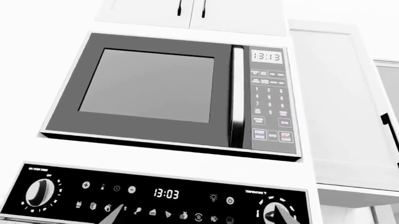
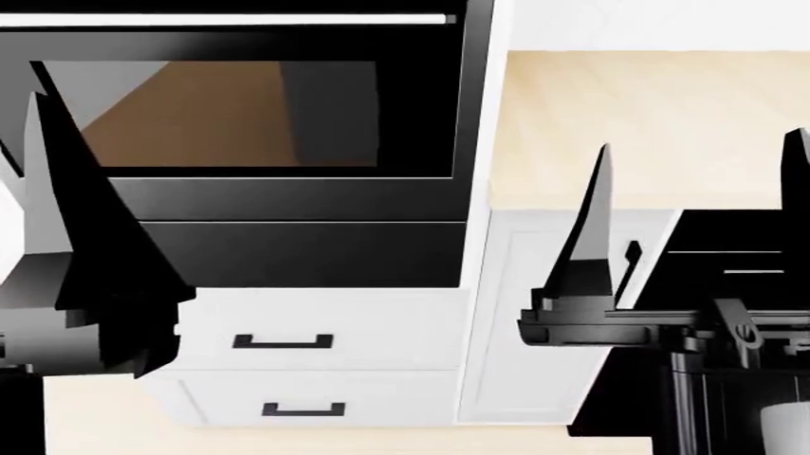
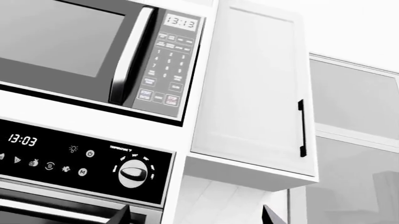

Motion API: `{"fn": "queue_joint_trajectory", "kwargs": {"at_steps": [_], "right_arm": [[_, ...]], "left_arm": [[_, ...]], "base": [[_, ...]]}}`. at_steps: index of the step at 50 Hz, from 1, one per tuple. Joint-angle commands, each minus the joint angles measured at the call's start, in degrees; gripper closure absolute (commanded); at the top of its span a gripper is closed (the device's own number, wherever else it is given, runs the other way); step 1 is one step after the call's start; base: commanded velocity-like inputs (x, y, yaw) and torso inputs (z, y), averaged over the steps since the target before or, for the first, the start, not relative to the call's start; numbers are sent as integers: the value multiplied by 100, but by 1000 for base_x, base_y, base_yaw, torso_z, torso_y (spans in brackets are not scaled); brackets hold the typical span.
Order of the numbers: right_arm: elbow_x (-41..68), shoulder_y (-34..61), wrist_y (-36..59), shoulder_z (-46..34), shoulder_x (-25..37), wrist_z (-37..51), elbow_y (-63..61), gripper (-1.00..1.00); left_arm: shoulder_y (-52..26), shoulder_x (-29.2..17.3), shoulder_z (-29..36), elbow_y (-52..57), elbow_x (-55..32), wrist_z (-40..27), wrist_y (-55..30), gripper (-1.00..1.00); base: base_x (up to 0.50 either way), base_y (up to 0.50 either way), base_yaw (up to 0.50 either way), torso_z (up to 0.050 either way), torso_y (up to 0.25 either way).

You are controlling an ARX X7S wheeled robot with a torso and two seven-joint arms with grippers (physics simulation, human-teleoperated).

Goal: Preheat the oven by turning the temperature knob.

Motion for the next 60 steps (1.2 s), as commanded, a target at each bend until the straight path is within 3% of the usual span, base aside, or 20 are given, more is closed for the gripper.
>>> {"fn": "queue_joint_trajectory", "kwargs": {"at_steps": [1, 11, 38, 45, 46, 48, 51, 53, 54, 60], "right_arm": [[-8, -25, -43, -23, -3, -12, -6, -100], [-66, -114, -279, -24, -3, -22, -6, -100], [-90, -132, -315, -53, -3, -25, -6, -100], [200, -97, -150, 9, -2, 67, -6, -100], [797, -16, 205, 131, -2, 314, -6, -100], [547, 139, 387, 109, -2, 397, -6, -100], [610, 133, 344, 198, -2, 379, -6, -100], [632, 145, 365, 260, -2, 408, -6, -100], [1152, -28, 28, 417, 1, 776, -6, -100], [1102, 59, 296, 400, 1, 505, -6, -100]], "left_arm": [[-245, -64, 296, 5, 11, -139, 95, -100], [-298, -102, 375, 6, 48, -141, 144, -100], [-423, -115, 556, 6, 119, -142, 189, -100], [-398, -99, 517, 6, 99, -142, 159, -100], [-414, -111, 532, 6, 92, -142, 182, -100], [-425, -125, 541, 6, 86, -142, 213, -100], [-219, -84, 318, 6, 21, -143, 179, -100], [294, -16, -295, 5, -84, -143, -10, -100], [359, -2, -357, 6, -53, -142, -30, -100], [282, -13, -220, 6, 0, -141, 51, -100]], "base": [[0, -133, 0, 0, 0], [0, -38, 0, 0, 0], [0, 452, 0, 0, 0], [0, 0, 0, 0, 0], [0, 0, 0, 0, 0], [0, 0, 0, 0, 0], [0, -22, 0, 0, 0], [0, -23, 0, 0, 0], [0, -16, 0, 0, 0], [0, 0, 0, 0, 0]]}}
